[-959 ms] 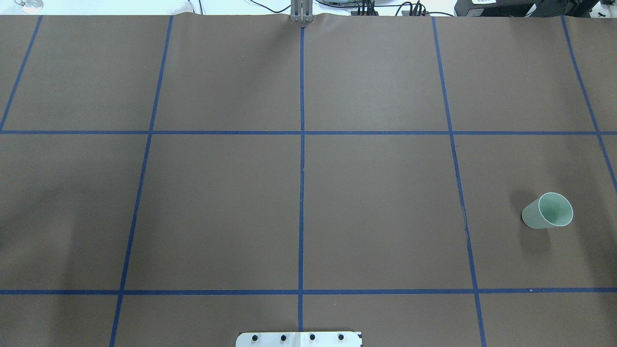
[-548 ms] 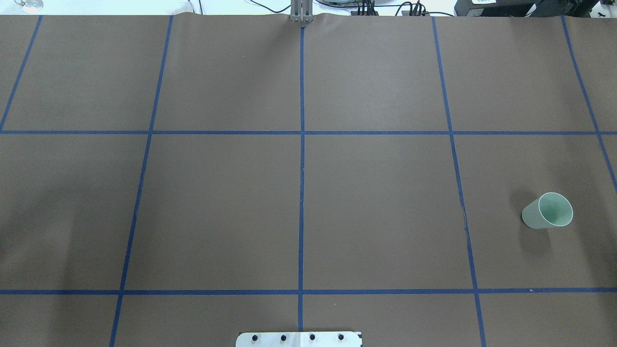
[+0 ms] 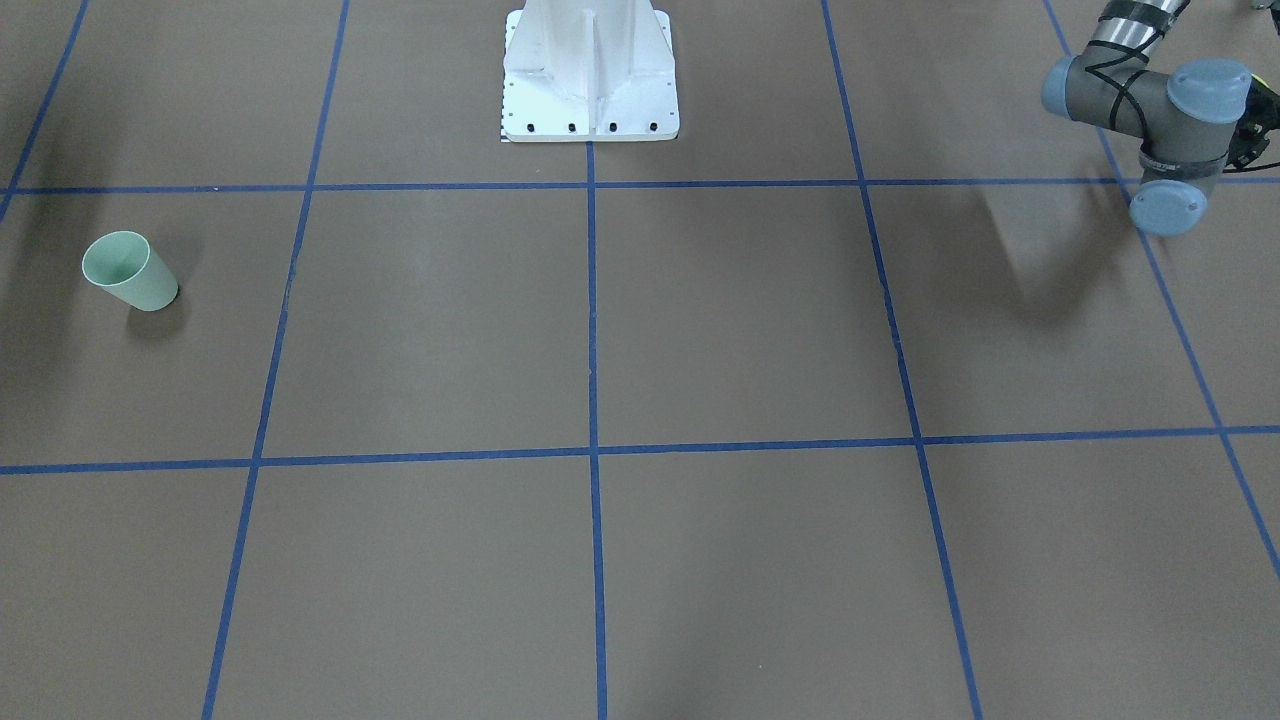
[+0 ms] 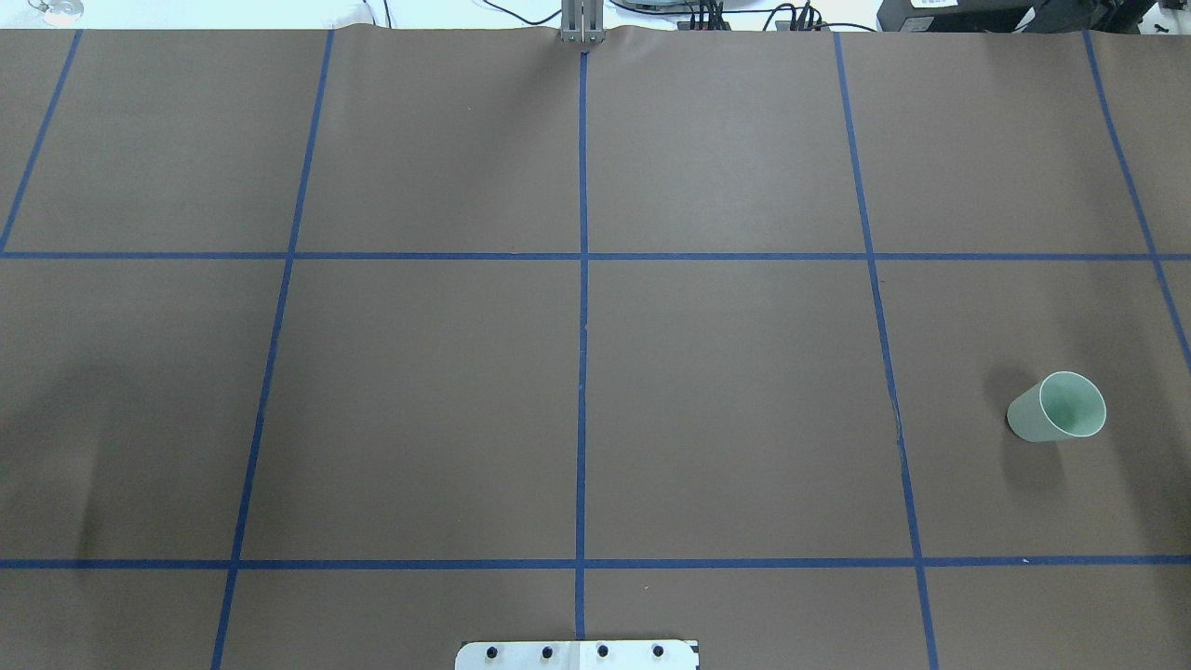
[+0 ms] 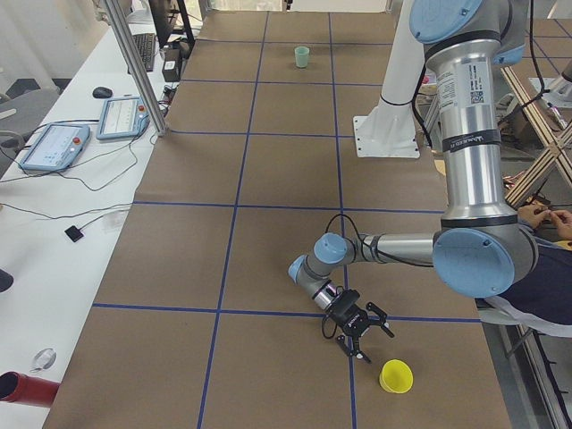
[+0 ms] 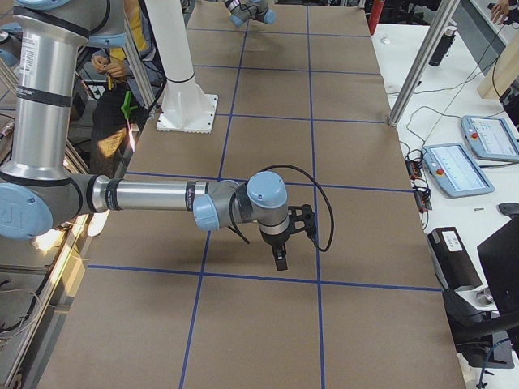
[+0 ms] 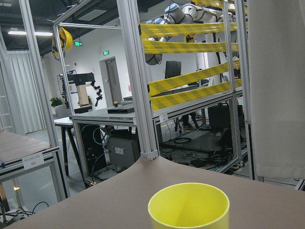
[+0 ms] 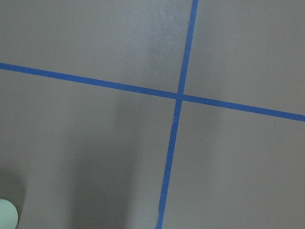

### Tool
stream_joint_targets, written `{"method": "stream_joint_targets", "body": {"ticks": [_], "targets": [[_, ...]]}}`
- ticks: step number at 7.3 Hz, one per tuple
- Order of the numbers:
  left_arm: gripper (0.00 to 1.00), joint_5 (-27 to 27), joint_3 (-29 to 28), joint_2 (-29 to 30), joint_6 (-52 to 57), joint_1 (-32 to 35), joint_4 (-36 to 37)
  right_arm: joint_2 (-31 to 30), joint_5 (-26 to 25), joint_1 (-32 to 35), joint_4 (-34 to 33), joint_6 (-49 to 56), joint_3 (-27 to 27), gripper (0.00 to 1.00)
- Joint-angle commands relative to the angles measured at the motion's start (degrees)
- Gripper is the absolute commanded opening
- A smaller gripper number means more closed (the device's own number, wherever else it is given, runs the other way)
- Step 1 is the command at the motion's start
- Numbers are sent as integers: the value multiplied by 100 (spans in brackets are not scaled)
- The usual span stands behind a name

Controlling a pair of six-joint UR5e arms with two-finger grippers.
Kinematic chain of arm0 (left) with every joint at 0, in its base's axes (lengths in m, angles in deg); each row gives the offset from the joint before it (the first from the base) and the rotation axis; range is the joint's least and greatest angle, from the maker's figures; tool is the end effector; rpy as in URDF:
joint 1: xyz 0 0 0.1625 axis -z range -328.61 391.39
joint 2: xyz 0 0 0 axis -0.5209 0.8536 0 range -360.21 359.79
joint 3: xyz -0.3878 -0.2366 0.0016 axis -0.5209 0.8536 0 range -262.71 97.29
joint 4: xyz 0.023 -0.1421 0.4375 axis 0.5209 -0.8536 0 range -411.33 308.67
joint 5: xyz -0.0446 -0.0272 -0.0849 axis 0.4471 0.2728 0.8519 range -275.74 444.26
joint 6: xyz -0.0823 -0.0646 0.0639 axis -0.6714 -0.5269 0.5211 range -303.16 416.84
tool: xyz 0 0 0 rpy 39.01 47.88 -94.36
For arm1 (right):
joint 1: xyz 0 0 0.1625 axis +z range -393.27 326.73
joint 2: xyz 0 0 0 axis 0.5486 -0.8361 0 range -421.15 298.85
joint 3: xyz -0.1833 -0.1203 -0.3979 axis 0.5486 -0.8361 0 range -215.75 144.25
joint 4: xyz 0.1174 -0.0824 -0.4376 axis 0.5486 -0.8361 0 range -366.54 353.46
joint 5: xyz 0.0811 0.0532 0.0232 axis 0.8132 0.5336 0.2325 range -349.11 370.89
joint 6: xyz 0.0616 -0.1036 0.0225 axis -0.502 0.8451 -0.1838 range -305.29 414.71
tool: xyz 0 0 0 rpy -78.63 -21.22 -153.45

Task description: Transfer and stack yellow cup on green cup

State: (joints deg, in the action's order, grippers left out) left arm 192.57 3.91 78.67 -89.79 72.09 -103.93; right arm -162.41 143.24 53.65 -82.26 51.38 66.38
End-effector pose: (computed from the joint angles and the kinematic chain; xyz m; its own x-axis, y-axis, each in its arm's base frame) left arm 0.1726 -0.2733 0.8689 -0.4162 -0.6877 0.5949 0.8343 -0.0286 0.5506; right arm 0.0253 -0.4740 0.6627 0.7303 -0.1592 0.6643 0.0094 0.9747 0.2232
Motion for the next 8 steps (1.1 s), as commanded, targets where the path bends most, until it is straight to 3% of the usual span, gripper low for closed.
{"method": "stream_joint_targets", "body": {"ticks": [1,4,5,6,8], "targets": [[100,14,-302,-13,-357,0,-346,1,1,0,4,8,0,100],[100,188,-574,5,-709,-105,-775,-147,79,9,4,8,9,100],[100,155,-846,-12,-257,-123,-699,-166,202,26,-5,-192,383,100],[100,129,-1301,118,-183,-149,-890,-218,203,61,13,-203,247,100],[100,155,-1305,189,-252,-211,-883,-288,239,141,13,-185,299,100]]}}
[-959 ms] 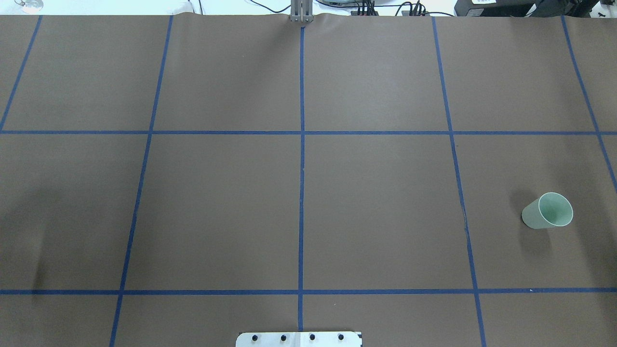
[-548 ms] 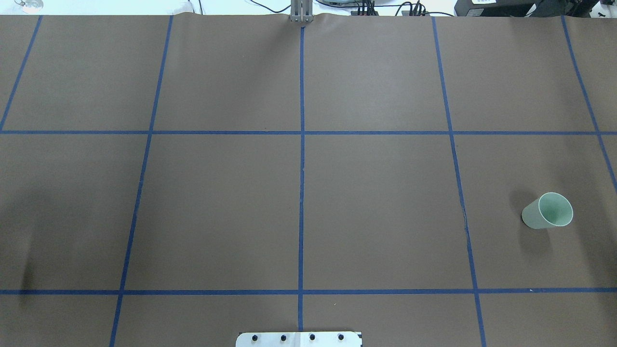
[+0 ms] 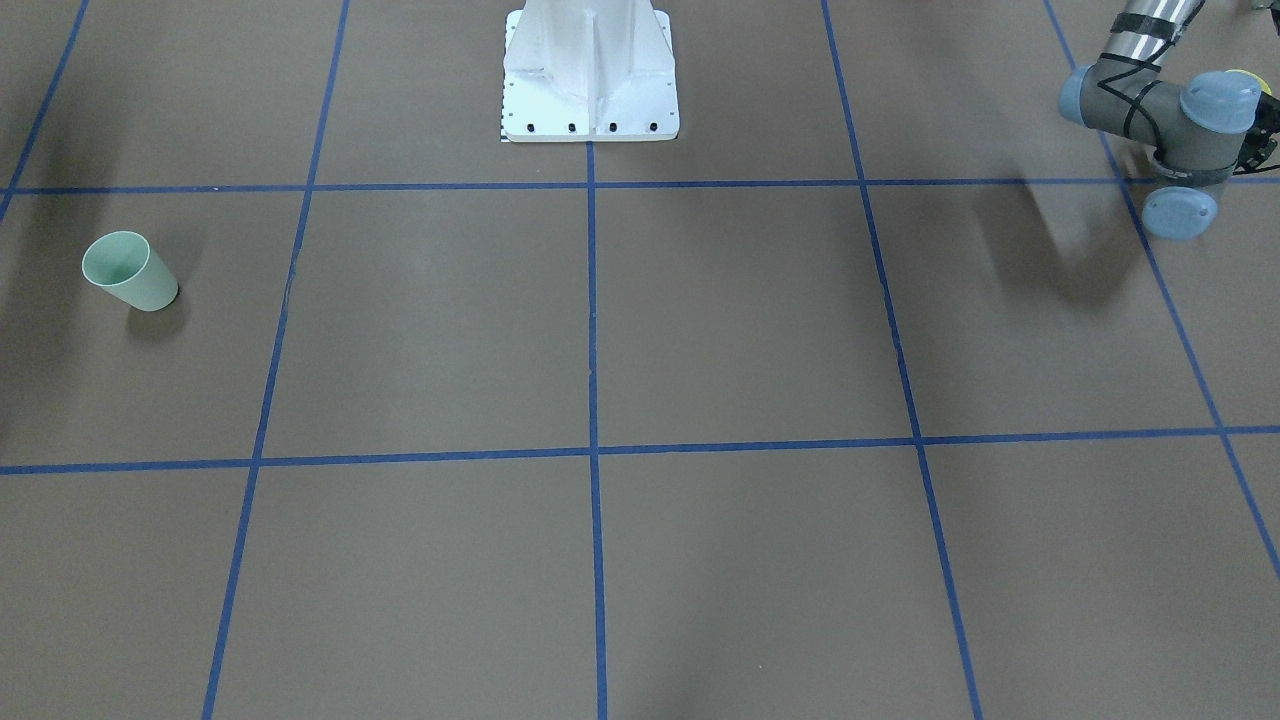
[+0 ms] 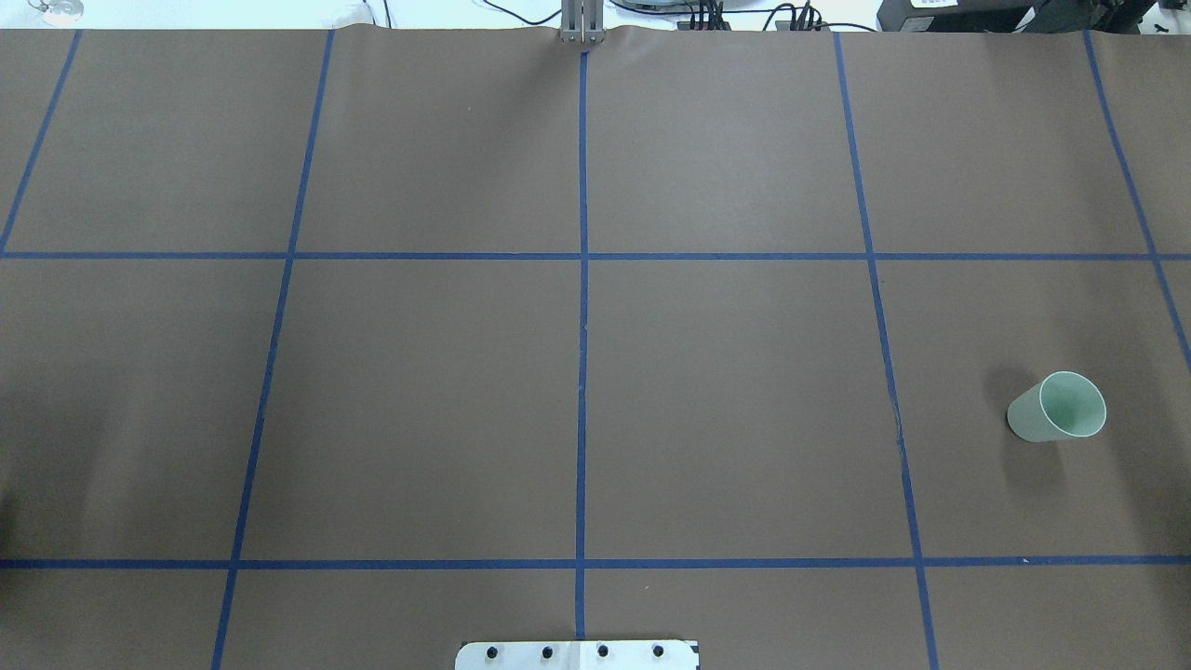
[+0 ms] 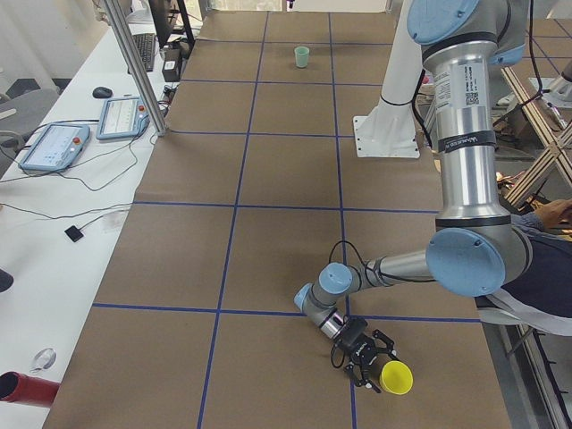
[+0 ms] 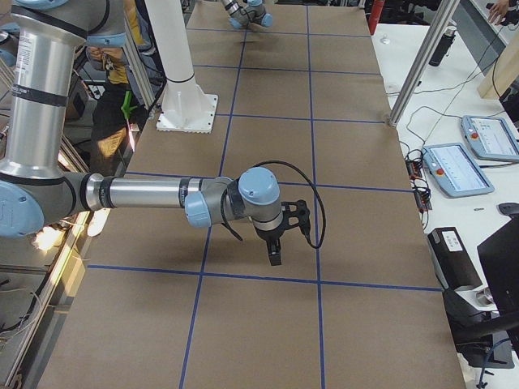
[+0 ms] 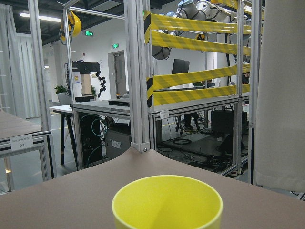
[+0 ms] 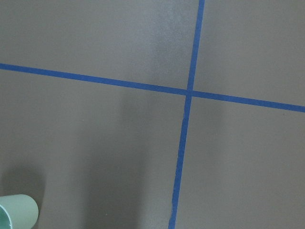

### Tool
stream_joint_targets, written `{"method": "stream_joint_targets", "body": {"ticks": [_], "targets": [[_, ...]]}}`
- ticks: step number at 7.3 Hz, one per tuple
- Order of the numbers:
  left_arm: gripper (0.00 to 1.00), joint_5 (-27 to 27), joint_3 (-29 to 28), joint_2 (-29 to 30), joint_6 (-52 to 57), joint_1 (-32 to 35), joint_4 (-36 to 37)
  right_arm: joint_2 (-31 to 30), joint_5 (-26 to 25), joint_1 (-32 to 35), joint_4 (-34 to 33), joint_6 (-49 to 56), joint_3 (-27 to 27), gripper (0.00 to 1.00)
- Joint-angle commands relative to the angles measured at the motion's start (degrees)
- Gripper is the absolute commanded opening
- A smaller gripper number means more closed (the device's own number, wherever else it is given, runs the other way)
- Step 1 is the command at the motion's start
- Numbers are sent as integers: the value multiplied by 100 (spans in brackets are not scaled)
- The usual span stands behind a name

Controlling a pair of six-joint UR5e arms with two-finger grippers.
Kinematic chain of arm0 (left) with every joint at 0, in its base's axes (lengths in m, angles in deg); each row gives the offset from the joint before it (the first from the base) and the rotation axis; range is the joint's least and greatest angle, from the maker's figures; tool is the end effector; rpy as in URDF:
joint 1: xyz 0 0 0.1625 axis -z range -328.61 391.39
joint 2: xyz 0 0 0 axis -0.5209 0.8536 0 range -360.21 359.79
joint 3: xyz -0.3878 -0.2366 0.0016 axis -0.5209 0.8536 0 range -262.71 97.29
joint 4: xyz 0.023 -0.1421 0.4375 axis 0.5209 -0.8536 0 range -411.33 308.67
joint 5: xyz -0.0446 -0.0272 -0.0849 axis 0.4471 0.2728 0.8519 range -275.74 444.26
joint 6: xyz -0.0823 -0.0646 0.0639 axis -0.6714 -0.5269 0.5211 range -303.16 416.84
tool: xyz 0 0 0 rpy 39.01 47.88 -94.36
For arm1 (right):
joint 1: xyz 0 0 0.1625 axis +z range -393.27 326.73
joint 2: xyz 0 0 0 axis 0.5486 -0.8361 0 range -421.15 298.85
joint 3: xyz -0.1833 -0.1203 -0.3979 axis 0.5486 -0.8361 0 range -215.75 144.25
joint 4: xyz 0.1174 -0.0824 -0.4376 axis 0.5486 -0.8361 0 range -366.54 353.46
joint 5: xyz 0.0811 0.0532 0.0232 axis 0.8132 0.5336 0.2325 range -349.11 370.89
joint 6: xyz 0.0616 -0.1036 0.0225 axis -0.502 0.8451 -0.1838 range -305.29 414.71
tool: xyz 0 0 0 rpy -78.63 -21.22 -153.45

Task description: Transfer and stack yellow cup on green cup

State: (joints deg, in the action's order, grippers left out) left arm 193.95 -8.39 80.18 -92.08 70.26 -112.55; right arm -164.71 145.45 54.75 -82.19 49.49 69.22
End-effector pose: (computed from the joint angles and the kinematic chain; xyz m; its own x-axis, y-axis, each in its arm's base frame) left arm 0.1664 -0.2521 0.9472 -0.4521 -0.6712 0.5875 0.8059 -0.0251 0.5915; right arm 0.0316 -0.4552 0.6502 0.7056 -0.1267 0.6972 -0.0311 0.9774 0.2091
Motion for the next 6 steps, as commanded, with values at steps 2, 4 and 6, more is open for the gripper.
{"method": "stream_joint_targets", "body": {"ticks": [2,4,6], "targets": [[100,53,-93,-32,-172,-73,-13,-243,27,31,6,-5,234,100],[100,201,-120,-120,-260,-73,-13,-234,18,31,6,-5,243,100],[100,350,-128,-190,-243,-73,-48,-208,9,48,6,-23,243,100]]}}
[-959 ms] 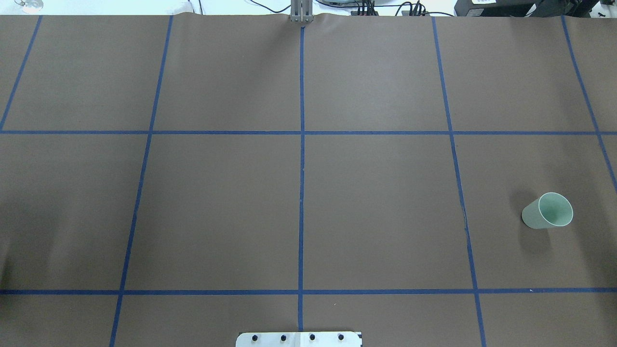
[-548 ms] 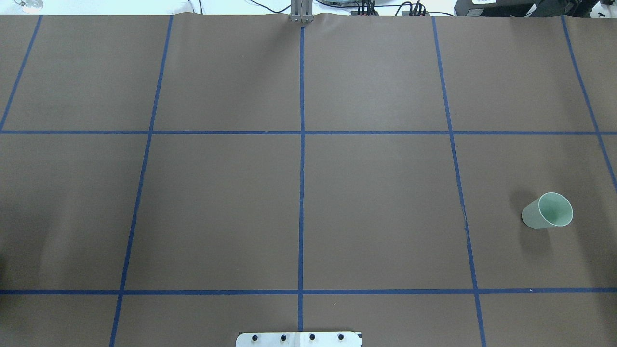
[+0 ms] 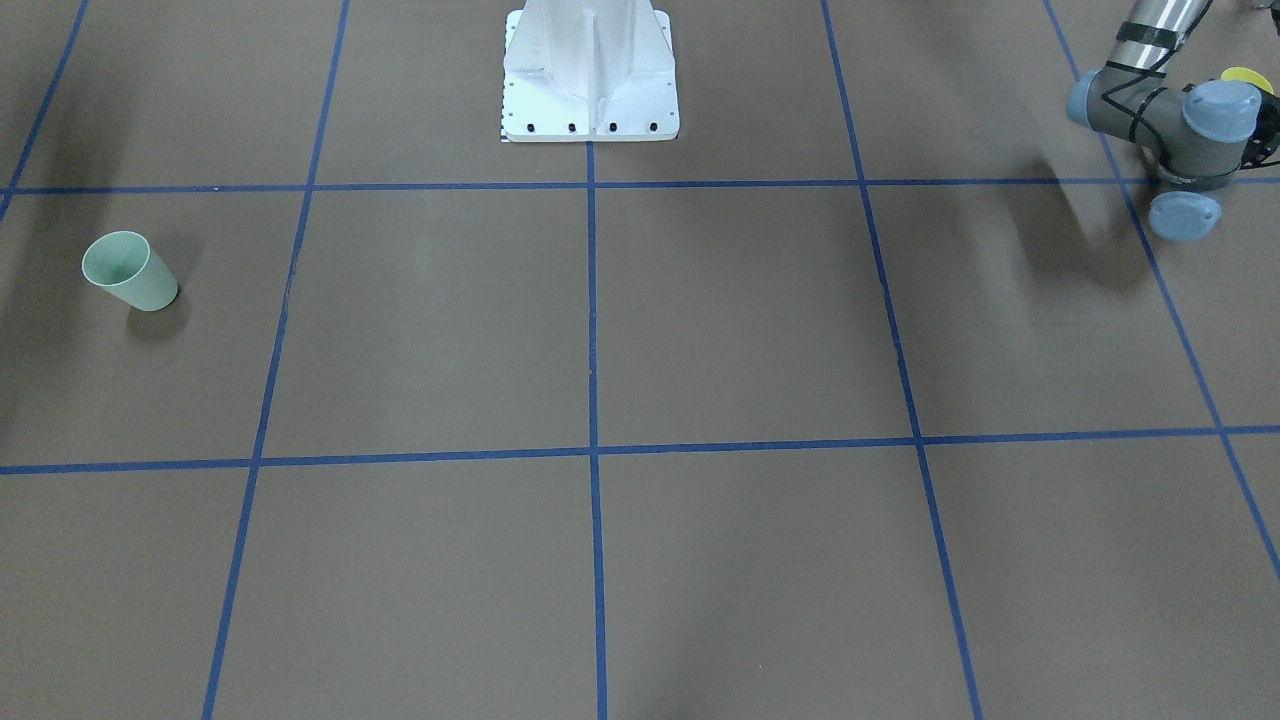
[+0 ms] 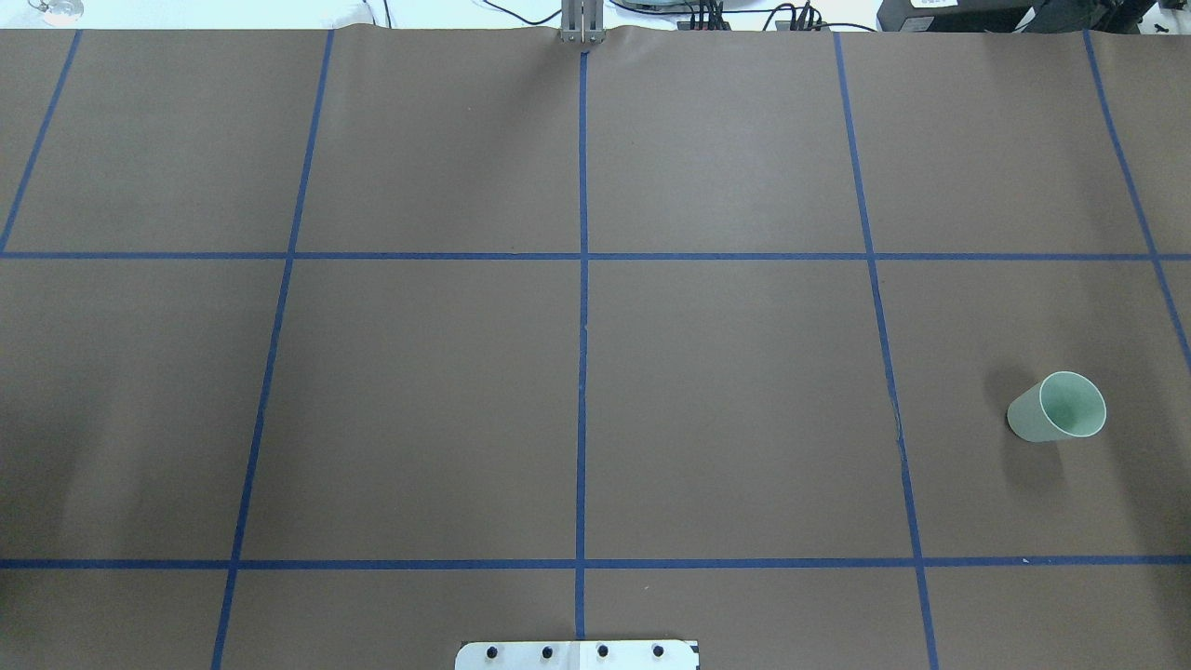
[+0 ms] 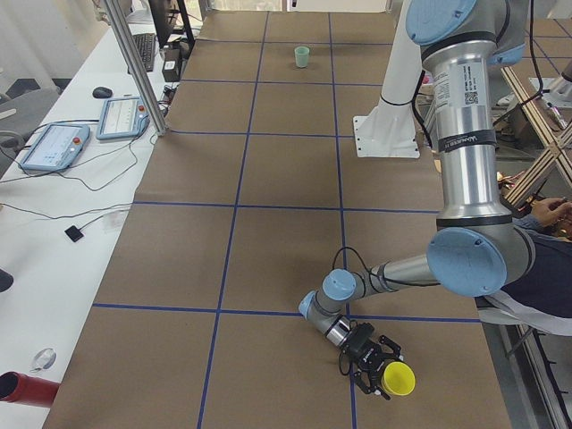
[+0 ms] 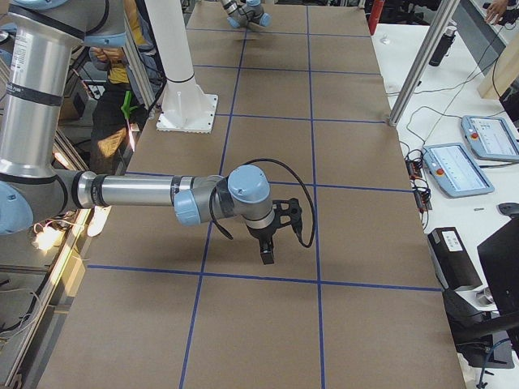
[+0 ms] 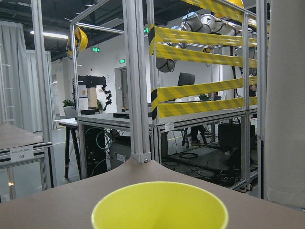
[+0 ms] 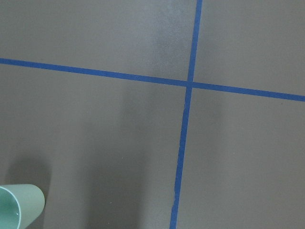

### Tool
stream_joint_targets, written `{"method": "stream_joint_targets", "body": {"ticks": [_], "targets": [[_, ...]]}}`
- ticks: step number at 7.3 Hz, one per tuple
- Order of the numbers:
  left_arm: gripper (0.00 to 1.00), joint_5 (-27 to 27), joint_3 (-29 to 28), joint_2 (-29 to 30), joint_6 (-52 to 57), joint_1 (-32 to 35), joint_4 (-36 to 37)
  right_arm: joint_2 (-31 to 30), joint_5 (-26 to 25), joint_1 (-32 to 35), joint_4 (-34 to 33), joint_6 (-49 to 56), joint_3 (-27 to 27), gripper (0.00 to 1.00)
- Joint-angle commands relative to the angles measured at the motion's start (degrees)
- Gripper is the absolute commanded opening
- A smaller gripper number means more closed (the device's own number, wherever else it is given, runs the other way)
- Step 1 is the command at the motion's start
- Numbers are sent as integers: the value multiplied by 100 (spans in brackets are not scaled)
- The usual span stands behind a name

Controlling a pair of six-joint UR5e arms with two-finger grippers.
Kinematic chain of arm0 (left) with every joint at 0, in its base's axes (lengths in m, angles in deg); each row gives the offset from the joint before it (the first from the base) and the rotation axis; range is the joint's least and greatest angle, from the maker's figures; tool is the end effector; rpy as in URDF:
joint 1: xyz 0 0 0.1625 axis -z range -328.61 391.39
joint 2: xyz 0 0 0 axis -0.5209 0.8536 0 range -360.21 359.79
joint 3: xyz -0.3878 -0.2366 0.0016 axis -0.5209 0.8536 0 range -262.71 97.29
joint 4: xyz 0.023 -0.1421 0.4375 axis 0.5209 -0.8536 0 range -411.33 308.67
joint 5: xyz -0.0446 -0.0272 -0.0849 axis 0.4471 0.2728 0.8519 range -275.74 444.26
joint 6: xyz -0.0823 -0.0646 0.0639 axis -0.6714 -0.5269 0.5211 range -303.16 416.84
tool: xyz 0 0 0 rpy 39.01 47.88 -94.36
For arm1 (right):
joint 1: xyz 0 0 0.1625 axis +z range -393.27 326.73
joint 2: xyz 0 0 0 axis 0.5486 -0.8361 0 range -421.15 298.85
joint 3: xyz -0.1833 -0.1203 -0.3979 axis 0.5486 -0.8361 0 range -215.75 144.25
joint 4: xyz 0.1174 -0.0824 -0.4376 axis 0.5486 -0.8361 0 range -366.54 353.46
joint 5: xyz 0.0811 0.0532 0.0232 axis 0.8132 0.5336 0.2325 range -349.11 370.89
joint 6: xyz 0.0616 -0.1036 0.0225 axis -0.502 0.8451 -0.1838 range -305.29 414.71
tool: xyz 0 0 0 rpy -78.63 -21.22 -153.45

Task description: Transfer and stack yellow cup on green cup

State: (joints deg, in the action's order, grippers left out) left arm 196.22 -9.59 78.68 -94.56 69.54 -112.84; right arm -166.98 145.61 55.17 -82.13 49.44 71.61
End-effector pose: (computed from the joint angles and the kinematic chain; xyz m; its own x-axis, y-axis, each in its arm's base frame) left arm 0.1520 -0.2305 0.9611 -0.5103 -0.6345 0.5805 0.7729 -0.0424 0.6331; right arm 0.0351 -0.4376 0.6441 0.7045 -0.1233 0.6990 -0.0387 0.9766 0.2114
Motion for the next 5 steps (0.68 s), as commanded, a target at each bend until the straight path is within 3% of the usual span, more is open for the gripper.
{"method": "stream_joint_targets", "body": {"ticks": [1,3,4,5], "targets": [[100,255,-8,-40,66,-9,-62,27,-7,6,0,-8,4,100],[100,309,-34,-40,58,-36,-106,19,-7,32,0,18,13,100],[80,318,-69,-40,23,-36,-106,1,2,41,0,27,4,100],[37,310,-113,-40,32,-44,-106,-8,2,50,0,27,13,100]]}}
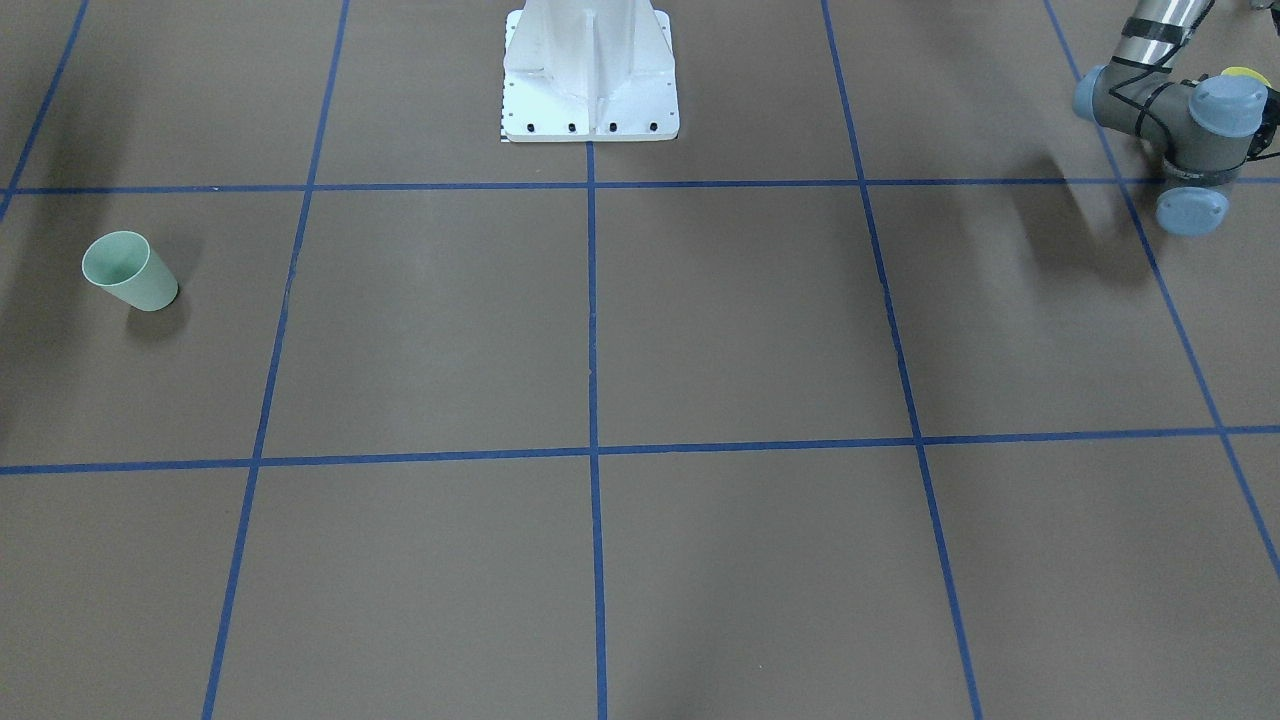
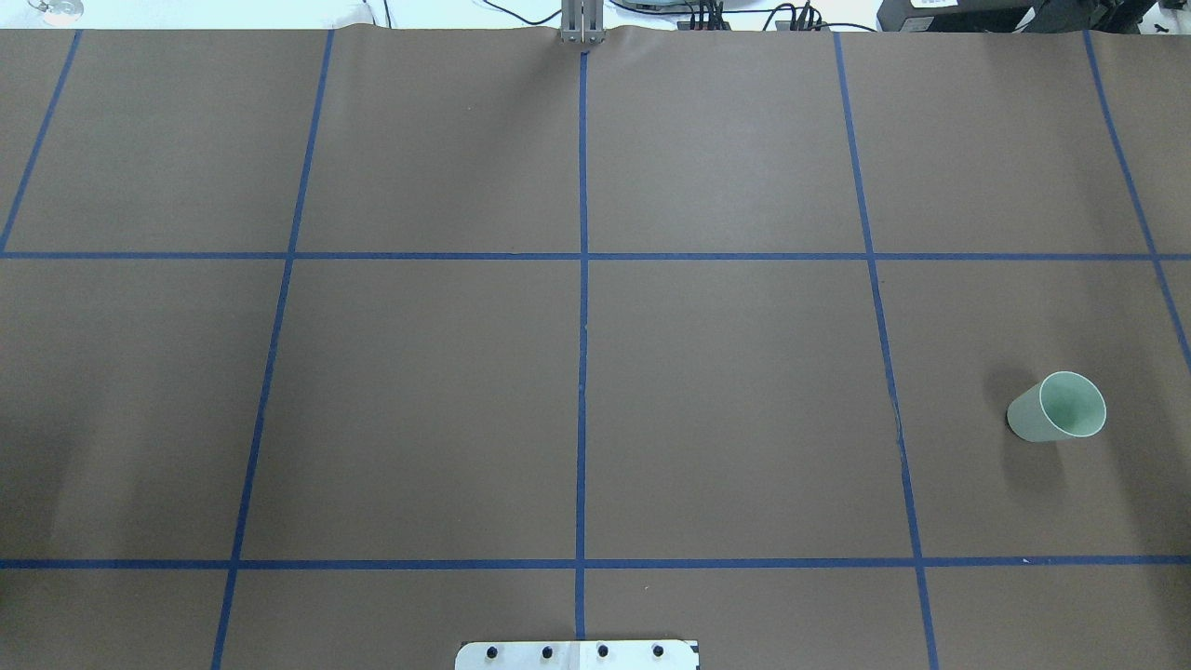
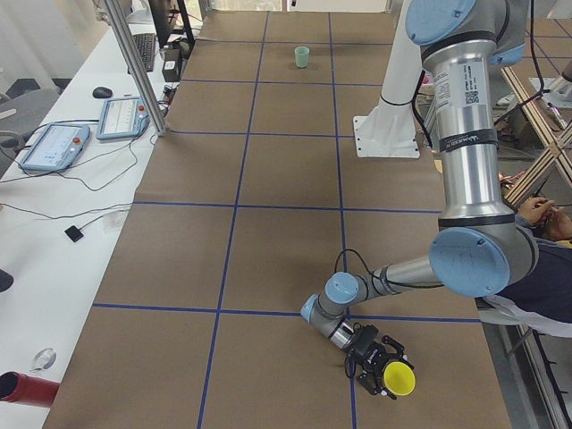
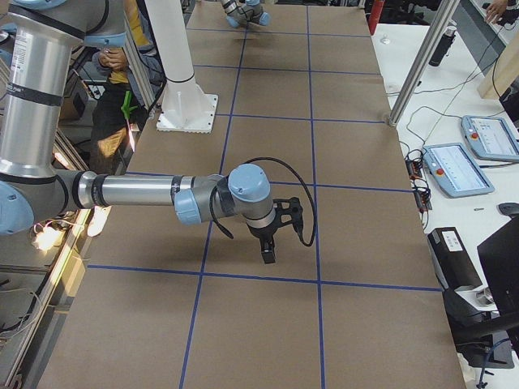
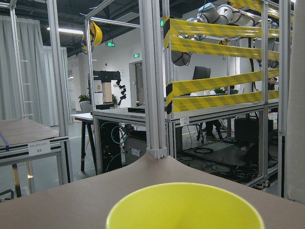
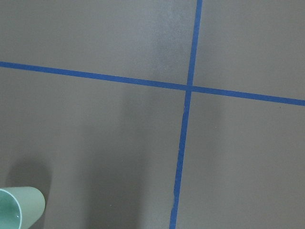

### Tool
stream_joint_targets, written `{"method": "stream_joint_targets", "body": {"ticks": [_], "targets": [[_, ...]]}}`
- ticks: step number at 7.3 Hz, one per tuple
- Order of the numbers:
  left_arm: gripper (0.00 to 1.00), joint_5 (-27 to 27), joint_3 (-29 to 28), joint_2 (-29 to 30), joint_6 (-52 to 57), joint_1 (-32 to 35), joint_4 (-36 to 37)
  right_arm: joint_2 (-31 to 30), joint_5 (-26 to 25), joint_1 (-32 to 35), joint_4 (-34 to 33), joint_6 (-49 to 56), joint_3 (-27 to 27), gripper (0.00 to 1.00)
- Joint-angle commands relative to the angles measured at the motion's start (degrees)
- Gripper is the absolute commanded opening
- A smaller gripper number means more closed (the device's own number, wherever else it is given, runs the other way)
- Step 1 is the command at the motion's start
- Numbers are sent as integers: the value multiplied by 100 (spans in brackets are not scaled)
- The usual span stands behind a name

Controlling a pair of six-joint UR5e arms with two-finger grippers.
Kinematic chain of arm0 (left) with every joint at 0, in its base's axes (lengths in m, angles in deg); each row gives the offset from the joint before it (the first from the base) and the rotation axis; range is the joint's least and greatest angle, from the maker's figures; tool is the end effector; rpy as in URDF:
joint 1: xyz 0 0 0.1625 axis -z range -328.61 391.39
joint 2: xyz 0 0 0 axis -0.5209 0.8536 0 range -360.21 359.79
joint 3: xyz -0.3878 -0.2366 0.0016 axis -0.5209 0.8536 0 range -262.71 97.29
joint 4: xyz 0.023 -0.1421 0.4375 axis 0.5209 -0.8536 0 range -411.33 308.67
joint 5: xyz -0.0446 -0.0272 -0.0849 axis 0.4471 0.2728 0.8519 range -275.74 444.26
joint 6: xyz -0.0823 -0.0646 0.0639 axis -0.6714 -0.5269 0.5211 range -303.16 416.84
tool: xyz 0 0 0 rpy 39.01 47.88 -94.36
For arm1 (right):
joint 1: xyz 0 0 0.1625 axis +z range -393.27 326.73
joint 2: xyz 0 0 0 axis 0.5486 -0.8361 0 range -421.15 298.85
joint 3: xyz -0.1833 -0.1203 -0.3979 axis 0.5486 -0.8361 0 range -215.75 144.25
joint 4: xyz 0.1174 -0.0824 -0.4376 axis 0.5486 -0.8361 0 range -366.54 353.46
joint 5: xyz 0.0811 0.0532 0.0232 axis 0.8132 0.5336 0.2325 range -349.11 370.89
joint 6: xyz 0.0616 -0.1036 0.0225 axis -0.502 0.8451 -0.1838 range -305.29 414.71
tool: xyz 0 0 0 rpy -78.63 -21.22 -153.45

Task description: Transfer and stack yellow cup on green cup

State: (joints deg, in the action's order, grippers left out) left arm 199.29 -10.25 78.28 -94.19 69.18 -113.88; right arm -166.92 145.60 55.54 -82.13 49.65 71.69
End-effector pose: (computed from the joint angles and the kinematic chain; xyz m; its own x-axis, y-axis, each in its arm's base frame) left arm 0.1533 -0.2218 0.9661 -0.5184 -0.6010 0.6083 0.7856 -0.0536 0.6165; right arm 0.0380 -0.4380 0.6429 0.7055 -0.1240 0.6978 -0.0425 0.9754 0.2163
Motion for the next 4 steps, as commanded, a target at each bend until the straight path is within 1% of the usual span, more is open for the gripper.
{"method": "stream_joint_targets", "body": {"ticks": [1,3,4], "targets": [[13,-7,-48,-18,38,-9,6,-13,3,30,0,5,5,100],[4,-86,13,-280,475,-18,50,-13,12,74,0,5,-4,100],[2,-147,371,-647,800,0,50,-22,12,83,0,5,-4,100]]}}
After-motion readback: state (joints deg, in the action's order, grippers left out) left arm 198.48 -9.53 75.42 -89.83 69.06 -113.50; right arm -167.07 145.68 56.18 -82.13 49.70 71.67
